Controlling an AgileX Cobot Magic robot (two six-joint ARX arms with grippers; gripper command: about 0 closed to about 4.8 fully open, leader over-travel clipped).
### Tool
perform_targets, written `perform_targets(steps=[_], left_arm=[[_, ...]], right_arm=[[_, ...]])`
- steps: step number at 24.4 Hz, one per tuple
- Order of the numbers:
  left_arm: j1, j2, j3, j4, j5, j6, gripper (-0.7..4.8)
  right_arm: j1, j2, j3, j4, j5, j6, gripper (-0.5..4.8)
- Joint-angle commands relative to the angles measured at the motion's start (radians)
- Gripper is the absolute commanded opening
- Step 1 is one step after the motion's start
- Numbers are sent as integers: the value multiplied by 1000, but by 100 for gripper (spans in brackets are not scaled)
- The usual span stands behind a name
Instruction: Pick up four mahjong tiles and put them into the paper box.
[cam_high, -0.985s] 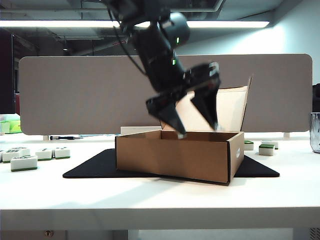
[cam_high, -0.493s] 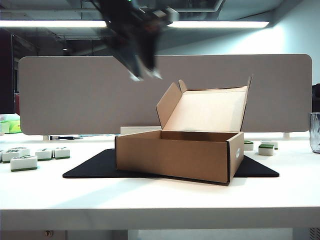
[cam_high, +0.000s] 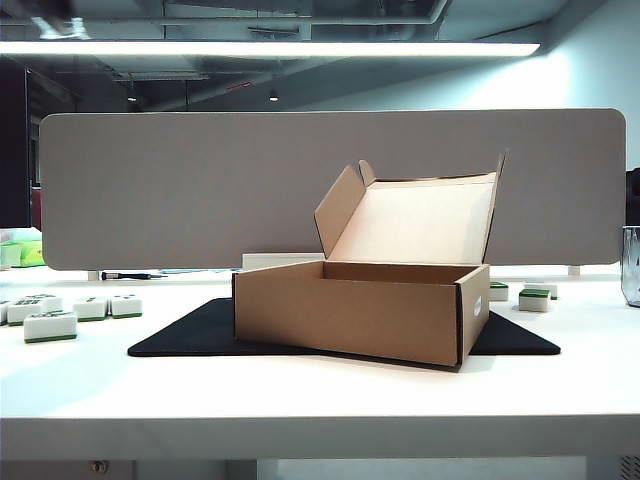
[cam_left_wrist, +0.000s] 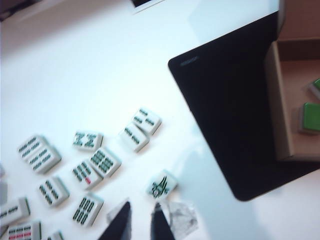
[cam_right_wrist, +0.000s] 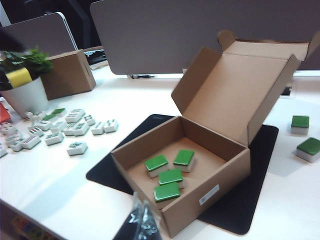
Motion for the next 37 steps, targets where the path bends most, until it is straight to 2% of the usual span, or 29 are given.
perform_targets(steps=[1,2,4,7,10,13,16,22,26,29,30,32,35,37], left_arm=[[54,-172,-195,135,6,4,12],[58,-206,-233,151,5,9,-9],[58,-280,-314,181,3,11,-6],[58,-463,-486,254,4,41,-6],[57,-578,-584,254,3,42,-6],[57,-783,-760,263,0,43,-6],[57,-969,-898,270,-1,43,-6],[57,-1228,-1057,262,-5,50,-6],[57,-1310,-1071,276,-4,56,-6],[57,-1308,-1072,377,42,9,-6],[57,-1308,-1077,447,80,-44,-6],[57,-1308,-1108,557,92,-195,-6],[57,-1308,-1198,653,54,-225,-6],[57,-1308,-1249,666,45,-225,-4]], right_arm=[[0,-10,-73,117,5,-2,-1],[0,-10,-90,132,5,-2,-1],[0,-10,-127,159,11,-2,-1],[0,-10,-195,169,89,-2,-1],[0,-10,-228,198,112,-2,-1],[1,-11,-272,217,195,-2,-1],[1,-11,-322,232,206,-2,-1],[1,-11,-394,230,198,-1,-1],[2,-11,-401,227,199,2,-1],[2,-11,-401,227,200,2,-1],[2,-11,-401,227,200,2,-1],[2,-11,-401,227,200,2,-1],[2,-11,-401,227,200,2,-1],[2,-11,-401,227,200,2,-1]])
